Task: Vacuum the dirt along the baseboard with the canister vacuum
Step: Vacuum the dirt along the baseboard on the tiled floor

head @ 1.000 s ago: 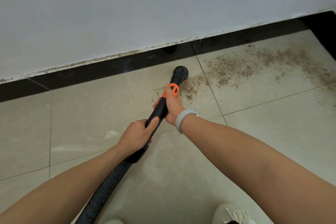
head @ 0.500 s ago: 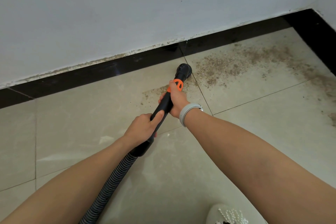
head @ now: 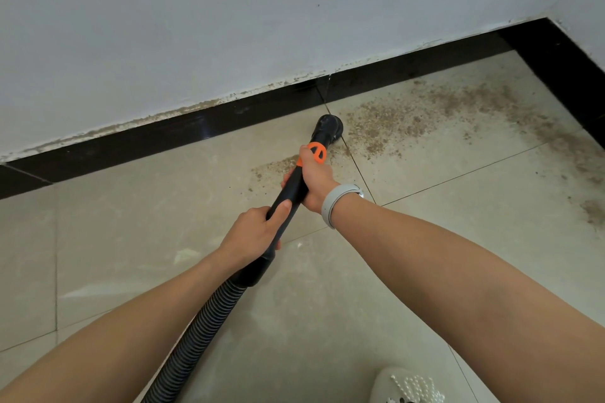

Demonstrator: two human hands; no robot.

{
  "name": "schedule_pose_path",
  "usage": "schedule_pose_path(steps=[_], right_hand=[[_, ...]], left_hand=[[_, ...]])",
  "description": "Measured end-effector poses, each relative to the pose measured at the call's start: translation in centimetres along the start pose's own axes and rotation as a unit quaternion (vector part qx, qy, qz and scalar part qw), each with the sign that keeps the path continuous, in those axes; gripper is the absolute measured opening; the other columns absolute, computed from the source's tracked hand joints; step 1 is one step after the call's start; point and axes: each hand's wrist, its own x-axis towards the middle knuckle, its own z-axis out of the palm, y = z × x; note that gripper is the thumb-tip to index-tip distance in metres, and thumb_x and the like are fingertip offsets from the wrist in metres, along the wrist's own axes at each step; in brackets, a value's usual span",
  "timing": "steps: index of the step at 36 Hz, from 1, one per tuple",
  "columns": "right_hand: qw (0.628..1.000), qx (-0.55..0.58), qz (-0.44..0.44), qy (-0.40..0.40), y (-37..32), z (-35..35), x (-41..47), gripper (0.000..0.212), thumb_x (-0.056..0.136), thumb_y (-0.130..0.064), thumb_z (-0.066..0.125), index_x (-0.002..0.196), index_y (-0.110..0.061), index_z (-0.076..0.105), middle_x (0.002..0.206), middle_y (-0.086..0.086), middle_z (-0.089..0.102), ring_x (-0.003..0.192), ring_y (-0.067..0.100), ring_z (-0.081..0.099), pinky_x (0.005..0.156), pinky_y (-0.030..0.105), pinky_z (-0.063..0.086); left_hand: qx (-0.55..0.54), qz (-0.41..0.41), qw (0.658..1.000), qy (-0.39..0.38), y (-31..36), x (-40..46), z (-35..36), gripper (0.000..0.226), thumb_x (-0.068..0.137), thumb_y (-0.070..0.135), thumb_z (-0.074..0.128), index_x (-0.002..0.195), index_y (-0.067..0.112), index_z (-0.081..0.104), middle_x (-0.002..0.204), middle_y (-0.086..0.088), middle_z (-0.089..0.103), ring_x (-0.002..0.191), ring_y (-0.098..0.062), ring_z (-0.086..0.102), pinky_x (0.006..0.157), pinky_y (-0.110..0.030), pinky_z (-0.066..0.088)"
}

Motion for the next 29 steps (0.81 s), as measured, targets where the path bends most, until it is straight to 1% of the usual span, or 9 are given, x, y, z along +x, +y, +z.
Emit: schedule_pose_path(steps=[3, 6, 10, 14, 17, 22, 26, 29], right_hand=[[1.000, -0.004, 0.002, -0.001, 0.1, 0.7, -0.3, 0.029, 0.095, -0.035, 0.056, 0.090, -0.007, 0.048, 0.066, 0.009, 0.053, 0.054, 0.021, 0.054, 0.059, 0.034, 0.054], [1.000, -0.009, 0.002, -0.005, 0.2, 1.2, -0.5, 0.030, 0.096, -0.035, 0.055, 0.088, -0.008, 0.047, 0.068, 0.009, 0.052, 0.055, 0.021, 0.054, 0.059, 0.034, 0.054], [1.000, -0.016, -0.002, -0.005, 0.3, 1.7, -0.7, 0.029, 0.096, -0.035, 0.055, 0.088, -0.008, 0.047, 0.067, 0.010, 0.054, 0.054, 0.022, 0.055, 0.062, 0.036, 0.055], [1.000, -0.004, 0.010, 0.006, 0.6, 1.2, -0.6, 0.031, 0.096, -0.037, 0.054, 0.100, -0.007, 0.050, 0.071, 0.009, 0.054, 0.056, 0.022, 0.056, 0.061, 0.035, 0.056], [1.000, 0.006, 0.019, 0.013, 0.7, 0.6, -0.7, 0.032, 0.096, -0.038, 0.055, 0.103, -0.006, 0.051, 0.071, 0.009, 0.055, 0.056, 0.022, 0.057, 0.061, 0.035, 0.056], [0.999, 0.017, 0.017, 0.022, 0.7, 0.1, -0.8, 0.033, 0.095, -0.038, 0.055, 0.100, -0.006, 0.050, 0.069, 0.010, 0.056, 0.057, 0.023, 0.057, 0.065, 0.037, 0.056], [0.999, 0.028, 0.020, 0.026, 1.2, -0.3, -1.1, 0.031, 0.096, -0.036, 0.055, 0.098, -0.006, 0.051, 0.070, 0.009, 0.055, 0.056, 0.022, 0.057, 0.063, 0.037, 0.056], [0.998, 0.042, 0.025, 0.027, 1.7, -0.4, -1.4, 0.030, 0.096, -0.035, 0.054, 0.093, -0.006, 0.050, 0.064, 0.009, 0.054, 0.056, 0.022, 0.056, 0.063, 0.037, 0.055]], left_hand=[[-0.003, 0.000, 1.000, 0.007, -0.5, -0.1, -0.4, 0.052, 0.097, 0.055, 0.037, 0.077, 0.011, 0.058, 0.066, -0.006, 0.071, 0.063, -0.023, 0.068, 0.067, -0.031, 0.054], [-0.008, 0.000, 1.000, 0.011, -1.0, -0.1, -0.8, 0.052, 0.097, 0.054, 0.038, 0.077, 0.011, 0.059, 0.064, -0.006, 0.071, 0.061, -0.022, 0.068, 0.065, -0.030, 0.053], [-0.003, 0.005, 1.000, 0.014, -1.3, -0.3, -1.1, 0.053, 0.097, 0.054, 0.037, 0.077, 0.011, 0.059, 0.064, -0.005, 0.071, 0.060, -0.020, 0.068, 0.064, -0.029, 0.053], [0.002, 0.004, 1.000, -0.018, -1.2, -0.1, -1.3, 0.057, 0.096, 0.056, 0.036, 0.077, 0.009, 0.061, 0.060, -0.002, 0.070, 0.059, -0.018, 0.067, 0.065, -0.027, 0.052], [0.003, 0.004, 0.999, -0.038, -1.1, -0.1, -1.1, 0.057, 0.096, 0.058, 0.037, 0.079, 0.009, 0.061, 0.059, -0.001, 0.069, 0.058, -0.019, 0.067, 0.064, -0.027, 0.053], [0.016, 0.014, 0.999, -0.042, -0.7, -0.2, -0.9, 0.056, 0.096, 0.058, 0.037, 0.076, 0.010, 0.059, 0.059, -0.002, 0.069, 0.061, -0.022, 0.069, 0.065, -0.028, 0.053], [0.027, 0.020, 0.998, -0.049, -0.8, -0.6, -0.9, 0.056, 0.096, 0.058, 0.037, 0.076, 0.010, 0.058, 0.059, -0.002, 0.069, 0.058, -0.019, 0.068, 0.065, -0.027, 0.053], [0.043, 0.020, 0.997, -0.055, -1.1, -1.0, -1.1, 0.055, 0.096, 0.058, 0.037, 0.078, 0.010, 0.058, 0.059, -0.001, 0.069, 0.053, -0.015, 0.065, 0.064, -0.027, 0.053]])
